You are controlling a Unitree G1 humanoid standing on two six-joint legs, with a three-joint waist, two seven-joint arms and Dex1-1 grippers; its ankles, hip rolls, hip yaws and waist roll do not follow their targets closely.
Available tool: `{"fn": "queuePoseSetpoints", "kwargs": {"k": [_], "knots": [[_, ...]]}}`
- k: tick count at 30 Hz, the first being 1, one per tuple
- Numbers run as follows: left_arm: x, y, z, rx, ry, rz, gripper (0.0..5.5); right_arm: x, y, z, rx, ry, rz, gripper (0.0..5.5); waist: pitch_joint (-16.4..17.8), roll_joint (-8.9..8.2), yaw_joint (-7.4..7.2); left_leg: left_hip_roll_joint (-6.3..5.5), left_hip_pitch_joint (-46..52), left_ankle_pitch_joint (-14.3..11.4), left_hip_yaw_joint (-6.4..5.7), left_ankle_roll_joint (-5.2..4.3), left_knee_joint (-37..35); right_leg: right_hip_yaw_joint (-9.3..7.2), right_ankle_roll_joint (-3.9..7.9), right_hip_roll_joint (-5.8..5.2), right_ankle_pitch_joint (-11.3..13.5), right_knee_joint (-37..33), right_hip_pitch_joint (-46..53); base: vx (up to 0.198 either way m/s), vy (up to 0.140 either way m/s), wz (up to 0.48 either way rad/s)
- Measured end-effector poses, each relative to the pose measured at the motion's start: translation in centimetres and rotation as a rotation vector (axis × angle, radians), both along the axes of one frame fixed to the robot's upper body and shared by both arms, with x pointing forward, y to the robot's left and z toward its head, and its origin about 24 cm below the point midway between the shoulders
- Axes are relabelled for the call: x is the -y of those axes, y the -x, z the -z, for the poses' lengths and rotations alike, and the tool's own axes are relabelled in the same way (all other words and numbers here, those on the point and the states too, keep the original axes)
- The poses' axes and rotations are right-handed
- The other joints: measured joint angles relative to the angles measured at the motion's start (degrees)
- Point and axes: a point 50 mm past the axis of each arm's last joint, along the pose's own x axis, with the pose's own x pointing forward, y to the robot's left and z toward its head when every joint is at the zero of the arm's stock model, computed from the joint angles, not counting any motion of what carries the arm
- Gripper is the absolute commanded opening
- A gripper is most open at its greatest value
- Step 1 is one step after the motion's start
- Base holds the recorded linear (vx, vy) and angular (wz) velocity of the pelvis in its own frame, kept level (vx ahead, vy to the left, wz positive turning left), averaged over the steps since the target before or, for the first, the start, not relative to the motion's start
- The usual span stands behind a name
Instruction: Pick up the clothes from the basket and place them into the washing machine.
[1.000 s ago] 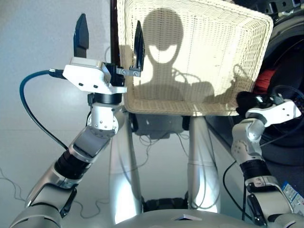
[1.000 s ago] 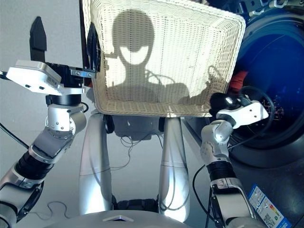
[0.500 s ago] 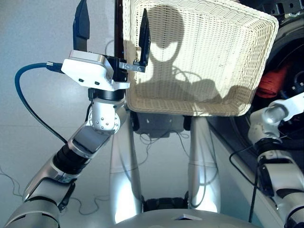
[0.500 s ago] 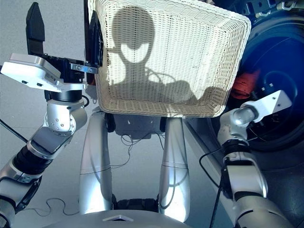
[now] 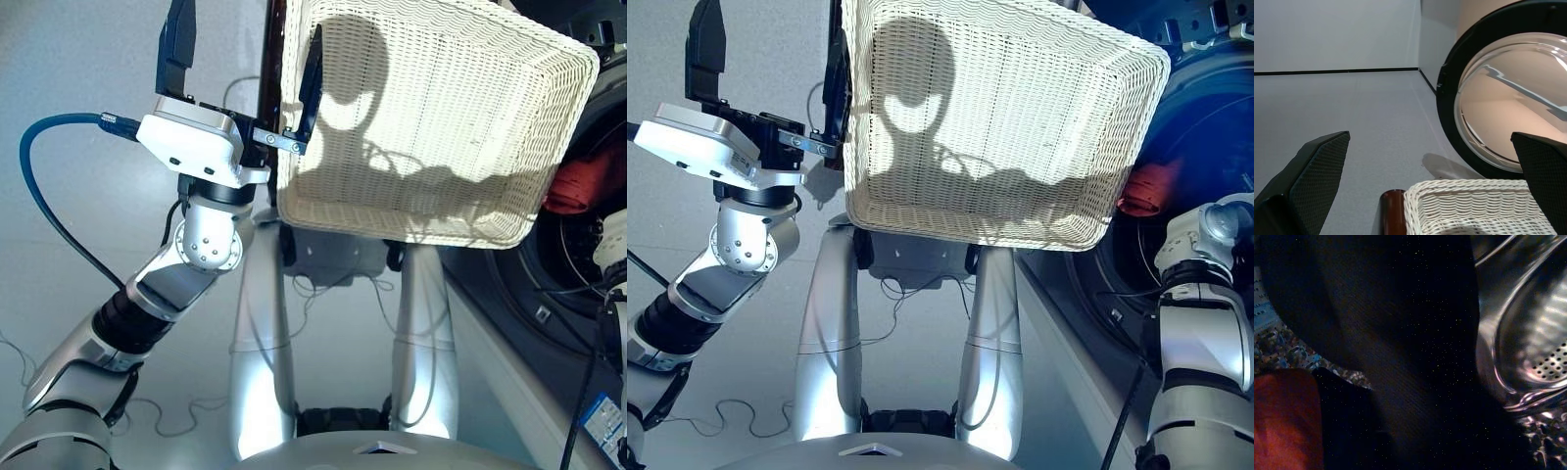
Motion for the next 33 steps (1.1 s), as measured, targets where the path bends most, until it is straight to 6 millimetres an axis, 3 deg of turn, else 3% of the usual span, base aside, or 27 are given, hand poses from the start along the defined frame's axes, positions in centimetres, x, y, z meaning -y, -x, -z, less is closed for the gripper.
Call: {"fn": "queuePoseSetpoints", "kwargs": {"k": [12,17,20,26,30,33], "knots": [[-0.4,-0.1,-0.4,0.003,0.01,0.002,5.5,0.4,0.2,0.0,0.055,-0.051,-0.014,5.5,0.0,0.02,0.01,0.01,-0.5,0.13,-0.02,0.32,0.54,0.05,0.06,0.03,-0.02,0.18,-0.41,0.0,0.0,0.0],[-0.3,-0.1,-0.4,-0.013,0.039,0.015,5.5,-1.0,-0.8,0.7,0.122,-0.094,-0.072,5.5,0.0,0.02,-0.19,0.04,-0.45,0.16,0.0,0.35,0.21,0.03,0.05,0.03,-0.02,-0.02,-0.37,0.0,0.0,0.0],[-0.3,-0.1,-0.5,-0.012,0.056,0.019,5.5,-3.9,-2.2,1.4,0.192,-0.087,-0.178,5.5,0.0,0.02,-0.45,0.09,-0.23,0.16,0.13,0.33,-0.12,0.12,0.04,0.05,-0.02,-0.24,-0.31,0.0,0.0,0.0],[0.3,-0.1,-0.3,-0.027,0.123,0.04,5.5,-12.5,-3.7,2.2,0.328,-0.012,-0.44,5.5,-0.01,-0.01,-1.34,0.3,-0.06,0.11,0.27,0.4,-0.45,0.26,-0.04,0.13,0.07,-0.79,-0.11,0.0,0.0,0.0],[0.1,-0.2,0.1,-0.047,0.14,0.024,5.5,-16.2,-2.8,2.0,0.393,0.052,-0.532,5.5,-0.01,-0.03,-2.3,0.43,0.27,0.29,0.36,0.65,-1.39,0.39,0.09,0.2,0.54,-2.15,0.3,0.0,0.0,0.0],[-0.1,-0.2,0.3,-0.059,0.164,0.01,5.5,-17.6,-2.3,2.0,0.389,0.109,-0.574,5.5,-0.01,-0.06,-3.21,0.51,0.97,0.43,0.53,0.83,-2.16,0.38,0.21,0.08,0.87,-3.19,1.12,0.0,0.0,0.0]]}}
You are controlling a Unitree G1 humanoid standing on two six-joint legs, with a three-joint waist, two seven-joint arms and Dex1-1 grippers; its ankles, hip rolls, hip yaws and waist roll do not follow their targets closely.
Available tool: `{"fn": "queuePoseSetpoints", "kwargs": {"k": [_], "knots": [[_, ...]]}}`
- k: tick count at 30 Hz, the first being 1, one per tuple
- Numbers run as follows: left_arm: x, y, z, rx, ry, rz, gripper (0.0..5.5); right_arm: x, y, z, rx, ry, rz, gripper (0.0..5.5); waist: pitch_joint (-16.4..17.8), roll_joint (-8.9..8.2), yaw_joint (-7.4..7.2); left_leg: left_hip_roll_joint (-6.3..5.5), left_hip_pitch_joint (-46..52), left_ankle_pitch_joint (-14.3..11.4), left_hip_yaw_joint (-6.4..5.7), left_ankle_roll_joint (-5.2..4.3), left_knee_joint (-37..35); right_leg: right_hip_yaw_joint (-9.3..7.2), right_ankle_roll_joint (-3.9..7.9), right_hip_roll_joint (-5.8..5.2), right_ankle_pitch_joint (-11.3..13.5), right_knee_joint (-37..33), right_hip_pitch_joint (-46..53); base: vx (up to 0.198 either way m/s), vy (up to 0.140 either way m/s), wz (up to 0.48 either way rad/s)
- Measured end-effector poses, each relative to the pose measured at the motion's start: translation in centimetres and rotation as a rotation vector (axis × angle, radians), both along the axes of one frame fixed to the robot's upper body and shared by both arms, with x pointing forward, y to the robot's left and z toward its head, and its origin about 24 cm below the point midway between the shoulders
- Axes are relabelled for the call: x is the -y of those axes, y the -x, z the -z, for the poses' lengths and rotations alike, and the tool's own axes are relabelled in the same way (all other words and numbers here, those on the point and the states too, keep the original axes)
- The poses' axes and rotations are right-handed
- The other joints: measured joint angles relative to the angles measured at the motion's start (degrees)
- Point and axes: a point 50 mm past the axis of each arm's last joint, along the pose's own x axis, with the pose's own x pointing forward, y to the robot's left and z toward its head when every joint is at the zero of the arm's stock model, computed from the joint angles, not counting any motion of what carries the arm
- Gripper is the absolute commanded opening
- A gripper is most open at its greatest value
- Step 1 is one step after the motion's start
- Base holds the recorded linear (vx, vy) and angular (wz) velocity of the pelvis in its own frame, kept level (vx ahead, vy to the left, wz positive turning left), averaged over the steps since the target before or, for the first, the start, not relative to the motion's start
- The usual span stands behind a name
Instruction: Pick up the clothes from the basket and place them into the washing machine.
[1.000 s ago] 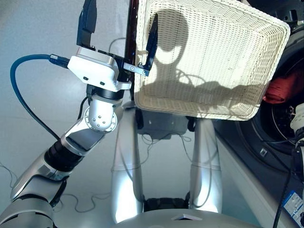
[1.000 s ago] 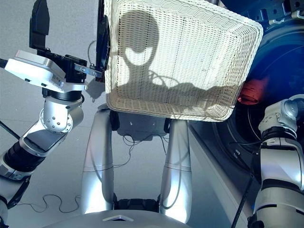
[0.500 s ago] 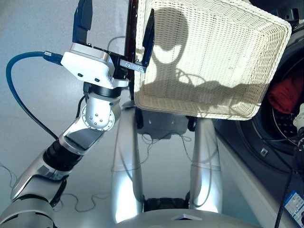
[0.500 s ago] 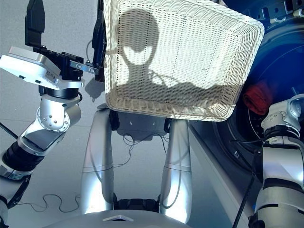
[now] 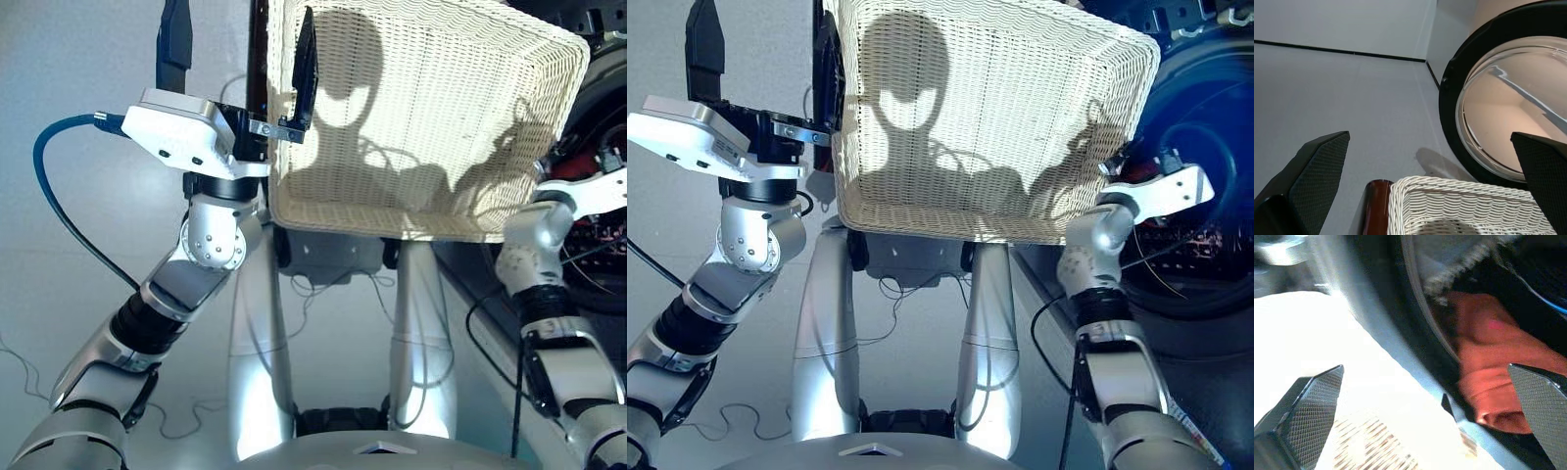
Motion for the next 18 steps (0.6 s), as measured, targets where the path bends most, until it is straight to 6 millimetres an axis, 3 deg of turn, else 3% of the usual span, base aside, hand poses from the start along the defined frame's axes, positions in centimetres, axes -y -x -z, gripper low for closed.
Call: {"fn": "queuePoseSetpoints", "kwargs": {"k": [6,13,15,18], "knots": [[-0.4,0.0,0.8,-0.017,-0.016,-0.027,5.5,-4.1,1.9,-0.2,0.03,0.318,-0.148,5.5,-0.01,-0.04,-0.65,0.38,3.83,0.46,0.68,0.09,-3.28,-0.07,0.21,0.18,1.32,-3.91,3.79,0.0,0.0,0.0],[-1.0,-1.5,3.2,-0.103,-0.119,-0.083,5.5,-6.1,2.0,0.2,-0.001,0.549,-0.267,5.5,-0.04,-0.57,-0.8,0.18,11.65,1.12,1.16,0.11,-8.18,-0.62,0.53,-0.06,2.35,-9.44,11.97,0.043,0.001,0.022],[-1.2,-2.3,5.1,-0.186,-0.166,-0.089,5.5,-6.7,2.2,0.9,-0.033,0.624,-0.324,5.5,-0.03,-0.63,-0.86,-0.11,14.59,1.3,0.95,-0.07,-9.71,-1.37,0.38,-0.13,2.52,-11.19,15.2,0.087,0.007,0.082],[-2.3,-3.3,10.1,-0.422,-0.149,-0.104,5.5,-7.6,2.9,3.0,-0.101,0.655,-0.422,5.5,-0.08,-0.97,-0.8,-0.18,21.72,2.16,0.45,-0.5,-13.84,-2.65,0.1,-0.23,3.25,-15.6,22.86,0.088,0.012,0.12]]}}
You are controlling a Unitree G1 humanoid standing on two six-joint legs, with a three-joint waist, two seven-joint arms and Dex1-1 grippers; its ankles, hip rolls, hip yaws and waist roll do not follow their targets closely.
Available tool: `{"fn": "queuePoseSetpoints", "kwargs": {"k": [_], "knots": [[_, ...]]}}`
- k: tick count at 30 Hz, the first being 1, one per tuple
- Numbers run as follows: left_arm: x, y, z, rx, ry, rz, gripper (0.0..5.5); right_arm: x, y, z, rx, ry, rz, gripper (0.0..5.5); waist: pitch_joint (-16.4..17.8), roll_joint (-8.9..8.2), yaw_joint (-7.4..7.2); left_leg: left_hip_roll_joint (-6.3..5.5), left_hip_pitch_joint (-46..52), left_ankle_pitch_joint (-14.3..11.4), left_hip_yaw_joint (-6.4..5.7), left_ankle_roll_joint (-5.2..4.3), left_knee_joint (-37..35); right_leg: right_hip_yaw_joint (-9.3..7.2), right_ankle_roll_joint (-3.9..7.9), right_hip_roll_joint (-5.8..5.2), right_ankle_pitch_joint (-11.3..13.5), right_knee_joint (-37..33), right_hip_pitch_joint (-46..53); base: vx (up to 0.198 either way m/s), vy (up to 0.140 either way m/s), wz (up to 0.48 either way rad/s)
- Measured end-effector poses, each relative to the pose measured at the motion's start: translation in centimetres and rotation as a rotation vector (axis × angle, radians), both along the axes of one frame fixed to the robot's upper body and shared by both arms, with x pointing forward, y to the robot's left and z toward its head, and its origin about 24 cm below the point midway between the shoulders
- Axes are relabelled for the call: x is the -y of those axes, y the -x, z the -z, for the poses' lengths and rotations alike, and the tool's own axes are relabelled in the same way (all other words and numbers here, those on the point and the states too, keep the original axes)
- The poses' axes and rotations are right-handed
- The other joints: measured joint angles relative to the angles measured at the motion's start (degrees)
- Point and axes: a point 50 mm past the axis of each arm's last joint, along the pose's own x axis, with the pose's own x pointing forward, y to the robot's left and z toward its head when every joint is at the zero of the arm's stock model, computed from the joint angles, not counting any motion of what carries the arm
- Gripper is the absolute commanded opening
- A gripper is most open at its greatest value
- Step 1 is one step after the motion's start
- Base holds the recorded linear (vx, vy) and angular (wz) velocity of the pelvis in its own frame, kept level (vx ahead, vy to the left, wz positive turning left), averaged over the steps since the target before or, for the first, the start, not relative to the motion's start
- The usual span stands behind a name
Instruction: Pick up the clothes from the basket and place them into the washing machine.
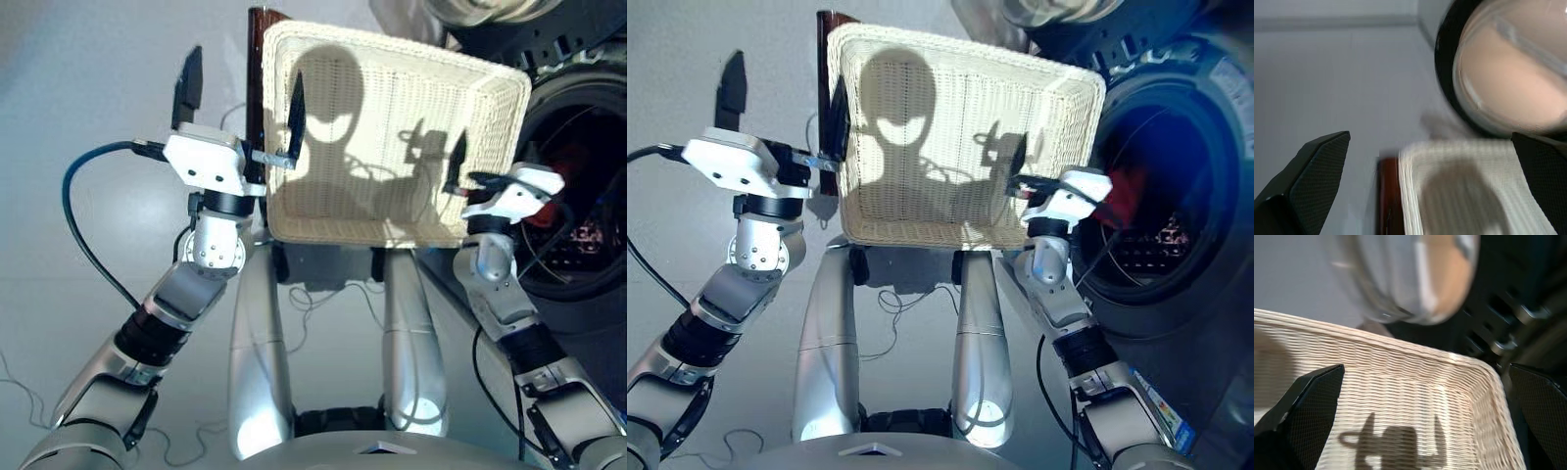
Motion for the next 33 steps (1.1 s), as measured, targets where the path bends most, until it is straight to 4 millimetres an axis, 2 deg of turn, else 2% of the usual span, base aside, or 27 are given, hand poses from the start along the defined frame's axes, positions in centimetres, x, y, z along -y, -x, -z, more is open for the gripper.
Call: {"fn": "queuePoseSetpoints", "kwargs": {"k": [2,4,7,9,12,15,16,17,19,20,23,26,28,32,33], "knots": [[-0.9,0.2,2.3,-0.096,-0.011,-0.015,5.5,-0.5,0.3,1.2,-0.042,0.021,-0.044,5.5,-0.04,-0.81,0.26,0.0,3.39,0.42,-0.16,-0.28,-2.43,-0.61,-0.21,-0.11,0.19,-2.31,3.31,0.138,0.019,0.107],[-2.0,-0.4,5.6,-0.24,-0.053,-0.043,5.5,-0.5,0.1,4.0,-0.173,0.032,-0.05,5.5,-0.1,-1.29,0.17,-0.15,8.58,1.42,-0.46,-0.53,-6.31,-1.6,-0.44,-0.25,0.97,-5.78,8.68,0.118,0.018,0.152],[-3.2,-0.1,8.4,-0.366,-0.048,-0.06,5.5,-0.7,0.5,6.4,-0.285,0.033,-0.082,5.5,-0.09,-1.59,0.72,-0.28,13.37,2.4,-0.56,-0.58,-10.09,-2.62,-0.5,-0.45,1.94,-9.98,13.9,0.138,0.015,0.1],[-4.0,-0.4,11.1,-0.491,0.016,-0.121,5.5,-0.6,0.6,9.1,-0.418,-0.013,-0.069,5.5,-0.15,-1.67,0.49,-0.42,18.38,3.31,-0.39,-0.49,-13.46,-3.16,-0.3,-0.52,3.51,-14.4,19.58,0.098,0.021,0.078],[-5.0,0.4,13.2,-0.586,0.031,-0.084,5.5,0.0,1.4,11.8,-0.548,-0.009,-0.092,5.5,-0.12,-1.68,0.89,-0.93,24.94,4.49,-0.36,-0.3,-18.08,-4.12,-0.01,-0.88,5.75,-21.04,27.3,0.179,0.033,0.108],[-6.8,1.7,17.6,-0.781,0.037,-0.147,5.5,1.4,2.8,15.0,-0.712,0.032,-0.093,5.5,-1.35,-1.73,0.88,-1.69,34.52,5.83,-0.49,-0.12,-24.62,-5.48,0.46,-1.88,7.68,-28.89,37.83,0.196,0.009,0.162],[-7.8,2.7,18.4,-0.814,0.04,-0.171,5.5,1.9,3.4,15.7,-0.745,0.032,-0.088,5.5,-3.04,-1.63,1.46,-1.61,34.77,5.86,-0.52,-0.6,-26.14,-5.81,0.31,-1.8,8.11,-30.53,38.62,0.217,-0.02,0.101],[-8.4,3.1,19.1,-0.851,0.065,-0.202,5.5,2.2,4.0,16.4,-0.784,0.03,-0.091,5.5,-3.16,-1.65,1.7,-1.75,37.07,6.85,-0.52,-0.72,-28.1,-6.22,0.23,-1.7,9.43,-33.14,41.08,0.144,-0.029,0.06],[-9.3,4.7,20.9,-0.93,0.11,-0.254,5.5,3.0,5.6,18.1,-0.877,0.032,-0.084,5.5,-4.44,-1.63,2.26,-1.65,40.55,7.91,-0.76,-0.62,-31.2,-6.96,0.12,-1.74,9.91,-35.54,44.52,0.133,-0.013,0.111],[-9.7,6.5,22.5,-1.009,0.107,-0.271,5.5,3.3,7.2,19.6,-0.954,0.015,-0.075,5.5,-7.42,-1.61,2.27,-1.66,41.56,8.55,-0.78,-0.72,-33.25,-7.04,0.01,-1.72,10.27,-36.94,45.35,0.149,0.004,0.094],[-10.0,10.5,25.7,-1.18,0.1,-0.318,5.5,4.4,11.3,23.0,-1.163,-0.007,-0.022,5.5,-12.63,-1.51,2.24,-1.67,45.95,9.54,-0.61,-0.85,-37.76,-7.28,0.01,-1.75,10.33,-38.99,48.66,0.134,0.0,0.02],[-9.8,13.8,28.1,-1.343,0.077,-0.357,5.5,5.2,15.4,25.5,-1.344,-0.062,0.066,5.5,-17.89,-1.62,2.12,-1.58,47.15,9.28,-0.72,-1.16,-38.55,-7.6,-0.06,-1.66,10.37,-40.21,50.34,0.162,-0.004,0.019],[-9.7,15.3,29.0,-1.412,0.054,-0.37,5.5,5.2,17.5,26.5,-1.43,-0.083,0.096,5.5,-20.69,-1.82,2.12,-1.39,47.83,8.71,-0.68,-1.66,-38.6,-7.67,-0.15,-1.57,10.38,-40.89,51.33,0.129,-0.017,-0.036],[-9.4,16.8,29.8,-1.484,0.027,-0.374,5.5,5.5,19.5,27.2,-1.509,-0.14,0.164,5.5,-23.51,-1.89,1.99,-0.9,48.97,8.58,-0.48,-1.56,-38.63,-7.84,-0.85,-1.29,10.05,-40.95,52.27,0.128,0.01,-0.044],[-9.4,17.4,30.1,-1.518,0.033,-0.382,5.5,5.5,20.1,27.4,-1.526,-0.175,0.189,5.5,-24.52,-1.95,1.94,-0.69,49.35,8.61,-0.39,-1.63,-38.63,-7.92,-1.33,-0.91,9.75,-40.99,52.73,0.066,0.006,0.007]]}}
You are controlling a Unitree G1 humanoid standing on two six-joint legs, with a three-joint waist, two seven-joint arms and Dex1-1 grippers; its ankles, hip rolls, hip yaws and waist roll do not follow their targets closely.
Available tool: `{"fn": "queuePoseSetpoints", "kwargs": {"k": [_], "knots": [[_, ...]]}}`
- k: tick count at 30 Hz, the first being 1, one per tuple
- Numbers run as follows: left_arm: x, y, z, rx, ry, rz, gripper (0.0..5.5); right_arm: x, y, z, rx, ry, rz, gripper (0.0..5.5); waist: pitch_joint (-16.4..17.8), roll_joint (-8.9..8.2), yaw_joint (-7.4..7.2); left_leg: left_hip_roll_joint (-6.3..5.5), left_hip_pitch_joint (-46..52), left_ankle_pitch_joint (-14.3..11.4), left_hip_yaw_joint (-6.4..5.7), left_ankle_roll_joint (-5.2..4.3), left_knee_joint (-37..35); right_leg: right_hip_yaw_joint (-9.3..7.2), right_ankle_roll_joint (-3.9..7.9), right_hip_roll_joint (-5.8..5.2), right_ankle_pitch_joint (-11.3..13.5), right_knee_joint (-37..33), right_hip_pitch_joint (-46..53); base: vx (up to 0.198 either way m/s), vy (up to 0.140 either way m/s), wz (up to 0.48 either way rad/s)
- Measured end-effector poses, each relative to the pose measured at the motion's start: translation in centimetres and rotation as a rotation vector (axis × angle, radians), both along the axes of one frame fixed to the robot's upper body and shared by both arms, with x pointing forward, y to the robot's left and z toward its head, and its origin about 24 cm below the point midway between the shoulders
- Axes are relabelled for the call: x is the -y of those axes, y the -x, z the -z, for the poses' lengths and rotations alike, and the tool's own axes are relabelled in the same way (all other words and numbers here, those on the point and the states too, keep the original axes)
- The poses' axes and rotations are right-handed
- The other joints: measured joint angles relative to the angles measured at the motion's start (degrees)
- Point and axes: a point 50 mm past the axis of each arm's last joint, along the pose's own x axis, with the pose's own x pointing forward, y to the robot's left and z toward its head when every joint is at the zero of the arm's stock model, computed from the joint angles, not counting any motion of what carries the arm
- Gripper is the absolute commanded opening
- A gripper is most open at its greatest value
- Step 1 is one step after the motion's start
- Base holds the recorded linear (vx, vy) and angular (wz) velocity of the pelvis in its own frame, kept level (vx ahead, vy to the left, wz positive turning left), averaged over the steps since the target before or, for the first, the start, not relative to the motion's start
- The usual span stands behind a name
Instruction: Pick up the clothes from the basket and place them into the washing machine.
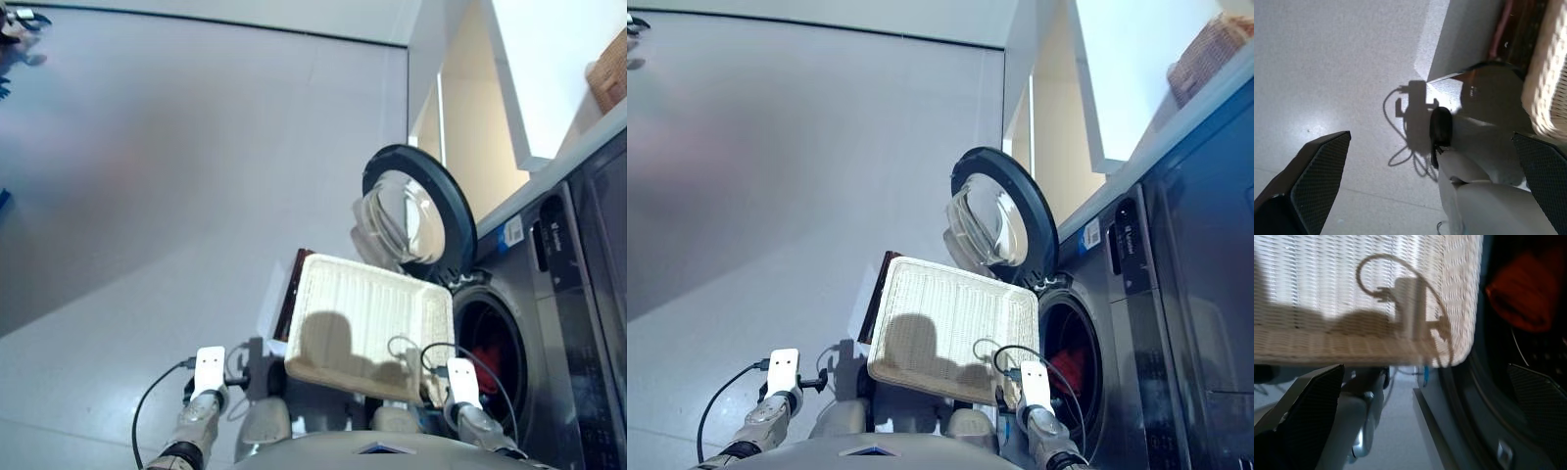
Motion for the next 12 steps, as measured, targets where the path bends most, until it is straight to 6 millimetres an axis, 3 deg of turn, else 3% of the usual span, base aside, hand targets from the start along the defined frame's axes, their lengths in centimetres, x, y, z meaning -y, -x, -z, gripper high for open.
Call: {"fn": "queuePoseSetpoints", "kwargs": {"k": [6,12], "knots": [[-0.3,2.4,0.7,-0.104,-0.009,-0.005,5.5,-0.3,3.2,0.7,-0.099,-0.025,0.063,5.5,-4.54,-0.88,0.11,0.84,0.21,0.03,0.11,-0.3,0.01,-0.6,-0.58,0.49,-0.31,-0.3,0.0,0.009,0.0,0.001],[-0.3,3.6,1.0,-0.149,-0.022,0.023,5.5,-1.0,4.0,1.0,-0.134,-0.046,0.068,5.5,-5.97,-1.45,-0.32,0.77,0.94,0.54,0.15,-0.4,0.01,-0.55,-0.45,0.4,-0.37,-0.14,0.68,0.0,0.0,0.0]]}}
